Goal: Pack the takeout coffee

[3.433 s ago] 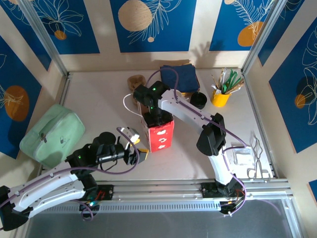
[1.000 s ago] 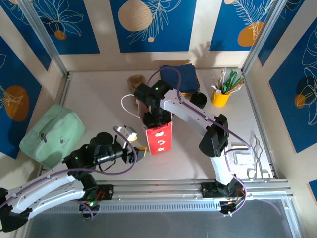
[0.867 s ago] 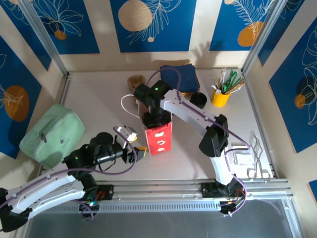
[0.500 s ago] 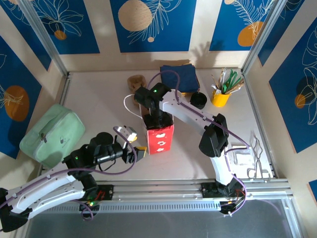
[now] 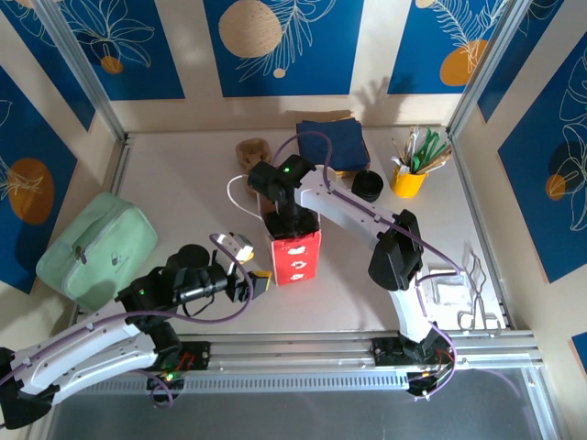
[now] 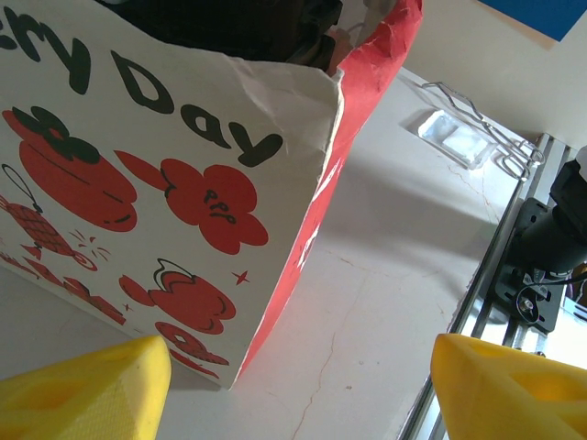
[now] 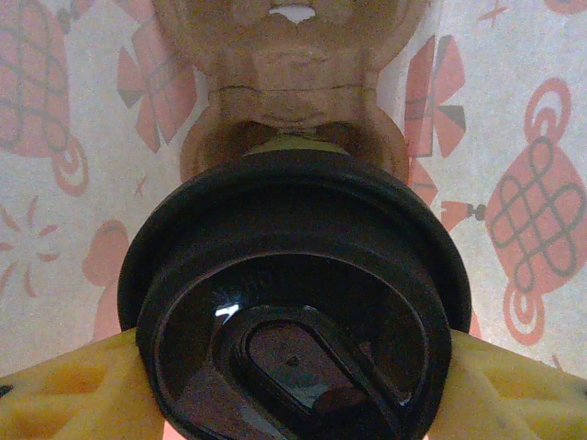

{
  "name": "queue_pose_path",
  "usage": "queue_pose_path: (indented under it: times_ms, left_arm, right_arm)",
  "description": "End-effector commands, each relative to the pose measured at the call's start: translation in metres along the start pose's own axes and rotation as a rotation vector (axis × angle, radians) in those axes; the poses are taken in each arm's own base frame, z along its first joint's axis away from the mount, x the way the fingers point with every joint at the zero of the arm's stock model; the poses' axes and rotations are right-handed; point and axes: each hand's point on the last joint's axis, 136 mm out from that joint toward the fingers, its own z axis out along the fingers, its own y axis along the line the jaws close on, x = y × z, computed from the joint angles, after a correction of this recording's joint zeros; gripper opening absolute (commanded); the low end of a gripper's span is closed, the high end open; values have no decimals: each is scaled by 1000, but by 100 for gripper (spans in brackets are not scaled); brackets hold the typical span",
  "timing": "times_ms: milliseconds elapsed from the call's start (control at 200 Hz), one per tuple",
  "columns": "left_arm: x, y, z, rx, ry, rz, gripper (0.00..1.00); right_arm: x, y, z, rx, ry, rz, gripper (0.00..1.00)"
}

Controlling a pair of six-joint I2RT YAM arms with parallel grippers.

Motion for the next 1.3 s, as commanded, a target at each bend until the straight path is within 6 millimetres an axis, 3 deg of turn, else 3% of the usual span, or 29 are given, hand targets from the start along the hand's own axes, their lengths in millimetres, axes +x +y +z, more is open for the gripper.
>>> queue_pose_path:
  times_ms: [0,1296]
  left_arm:
    - [-3,0,-2,-8,-4,11,75]
    - [-6,-2,2,-5,4,17,75]
  right_arm:
    - [8,3,2,-4,28,9,63]
    - [7,2,22,2,53,13,63]
